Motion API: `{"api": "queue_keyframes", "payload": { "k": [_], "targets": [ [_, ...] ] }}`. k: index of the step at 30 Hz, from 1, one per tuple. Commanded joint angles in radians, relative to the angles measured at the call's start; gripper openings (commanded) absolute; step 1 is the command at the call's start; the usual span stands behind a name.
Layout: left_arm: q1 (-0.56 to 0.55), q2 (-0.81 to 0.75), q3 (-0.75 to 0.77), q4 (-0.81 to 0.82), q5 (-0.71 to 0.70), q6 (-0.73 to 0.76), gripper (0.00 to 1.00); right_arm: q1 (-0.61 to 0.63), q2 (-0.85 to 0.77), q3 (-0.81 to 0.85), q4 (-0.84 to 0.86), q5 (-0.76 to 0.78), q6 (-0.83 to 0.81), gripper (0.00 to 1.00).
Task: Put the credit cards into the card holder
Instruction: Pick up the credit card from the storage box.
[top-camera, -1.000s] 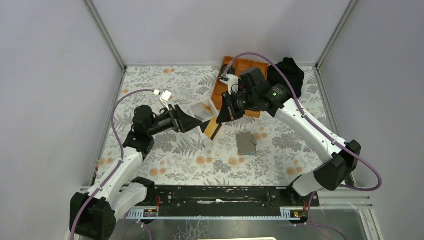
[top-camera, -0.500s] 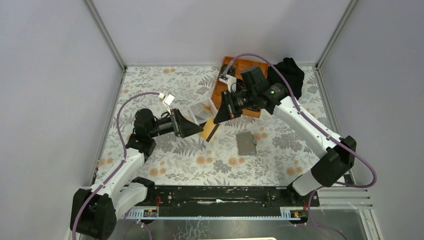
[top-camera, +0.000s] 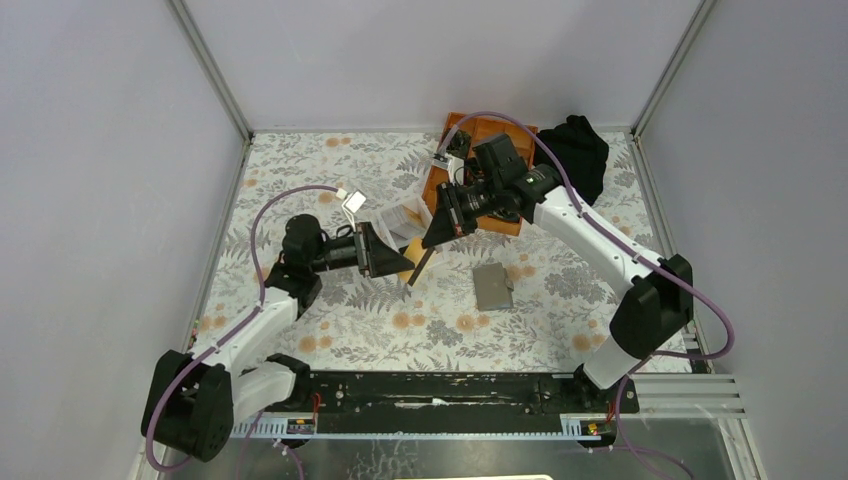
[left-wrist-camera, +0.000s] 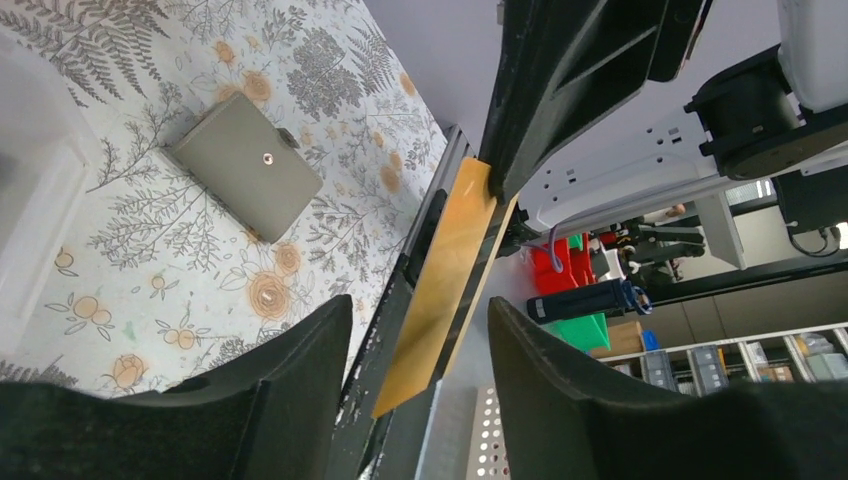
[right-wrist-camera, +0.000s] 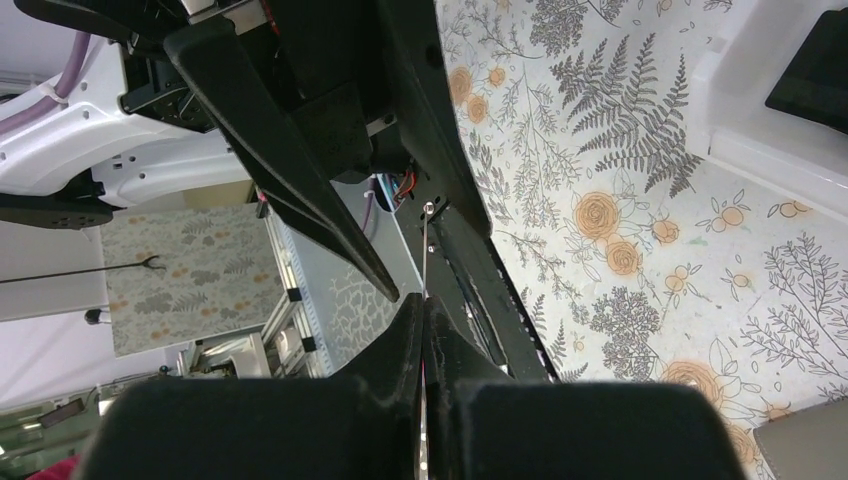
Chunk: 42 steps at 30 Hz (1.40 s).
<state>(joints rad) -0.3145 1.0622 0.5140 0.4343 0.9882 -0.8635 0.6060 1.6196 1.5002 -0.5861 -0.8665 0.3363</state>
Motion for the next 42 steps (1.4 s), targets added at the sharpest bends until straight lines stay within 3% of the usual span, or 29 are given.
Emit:
{"api": "queue_keyframes", "payload": {
  "k": [1,9,16,19,22,28,34,42],
  "targets": [
    [-0.011,0.006,0.023,0.069,0.033,-0.003,0.53,-0.021,0.014,0.003,0.040,-0.064,0.010,0.00],
    [-0.010,0.010,0.017,0.053,0.023,0.009,0.40,-0.064,0.038,-0.030,0.054,-0.125,-0.002,0.00],
    [-0.011,0.047,0.017,0.099,0.030,-0.014,0.17,-0.078,0.091,-0.052,0.078,-0.172,-0.006,0.00],
    [-0.011,0.068,0.016,0.122,0.033,-0.027,0.00,-0.081,0.099,-0.048,0.089,-0.183,-0.003,0.00],
    [-0.010,0.082,0.013,0.136,0.026,-0.033,0.00,-0.098,0.097,-0.047,0.108,-0.185,0.010,0.09],
    [-0.010,0.081,-0.007,0.125,-0.102,-0.034,0.00,-0.121,0.049,-0.063,0.148,-0.051,0.028,0.40],
    [-0.012,0.067,-0.045,0.187,-0.272,-0.127,0.00,-0.124,-0.050,-0.155,0.264,0.110,0.075,0.46],
    [-0.070,0.053,-0.047,0.207,-0.530,-0.234,0.00,-0.123,-0.172,-0.354,0.506,0.255,0.227,0.46]
  ]
}}
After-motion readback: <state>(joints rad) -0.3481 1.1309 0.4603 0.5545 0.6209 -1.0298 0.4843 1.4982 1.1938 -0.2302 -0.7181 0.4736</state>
